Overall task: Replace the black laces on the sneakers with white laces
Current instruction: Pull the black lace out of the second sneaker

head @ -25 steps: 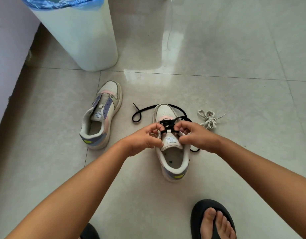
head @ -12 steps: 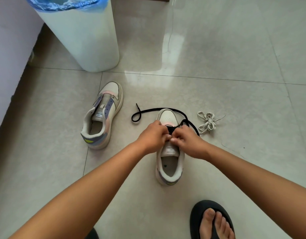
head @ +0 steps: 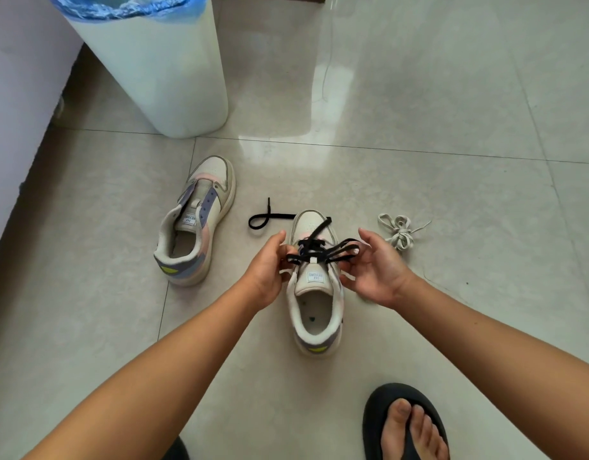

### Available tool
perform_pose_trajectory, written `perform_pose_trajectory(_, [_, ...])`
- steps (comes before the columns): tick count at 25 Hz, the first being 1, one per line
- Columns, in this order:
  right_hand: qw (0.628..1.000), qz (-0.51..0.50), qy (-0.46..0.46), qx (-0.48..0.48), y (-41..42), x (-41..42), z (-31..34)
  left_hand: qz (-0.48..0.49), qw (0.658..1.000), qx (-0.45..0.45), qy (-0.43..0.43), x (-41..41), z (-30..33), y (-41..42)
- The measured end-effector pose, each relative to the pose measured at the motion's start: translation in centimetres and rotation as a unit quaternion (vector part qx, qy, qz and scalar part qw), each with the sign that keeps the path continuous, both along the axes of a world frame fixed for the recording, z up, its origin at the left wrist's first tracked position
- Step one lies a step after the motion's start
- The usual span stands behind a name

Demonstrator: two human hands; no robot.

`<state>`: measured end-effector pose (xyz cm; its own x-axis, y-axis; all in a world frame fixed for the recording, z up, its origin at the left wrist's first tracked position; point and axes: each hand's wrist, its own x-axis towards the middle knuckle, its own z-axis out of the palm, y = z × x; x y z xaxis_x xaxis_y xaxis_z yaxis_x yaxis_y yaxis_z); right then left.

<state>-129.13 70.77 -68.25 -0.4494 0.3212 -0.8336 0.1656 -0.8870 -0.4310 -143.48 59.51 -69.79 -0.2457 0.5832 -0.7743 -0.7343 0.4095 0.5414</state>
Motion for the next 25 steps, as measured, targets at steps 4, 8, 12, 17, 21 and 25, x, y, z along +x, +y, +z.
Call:
perform_pose_trajectory(4, [0.994,0.098,-0.027,0.032,0.5,-0.1,0.8,-0.178,0.965,-0.05,0.186,-0.2,0.6,-0.3])
perform_pose_trajectory(8, [0.883,0.361,-0.13,0.271,0.2,-0.9,2.2,-0.403,0.751,-0.038,0.521,0.4,2.5,0.3])
perform_pose_trajectory(12, [0.726,0.545,-0.129,0.4,0.8,-1.0,2.7,-0.554,0.487,-0.033,0.675,1.3,3.9,1.3])
perform_pose_trajectory(17, [0.61,0.609,-0.165,0.479,2.4,-0.2,3.0,-0.46,0.759,0.024,0.46,-0.7,3.8,0.6])
perform_pose_trajectory(21, [0.646,0.525,-0.251,0.494,3.9,2.6,2.0,-0.305,0.919,0.035,0.247,-3.3,2.8,-2.6])
perform_pose_trajectory(25, [0.644,0.53,-0.228,0.503,2.2,1.8,1.3,-0.333,0.89,-0.052,0.308,-1.9,1.7,-2.4])
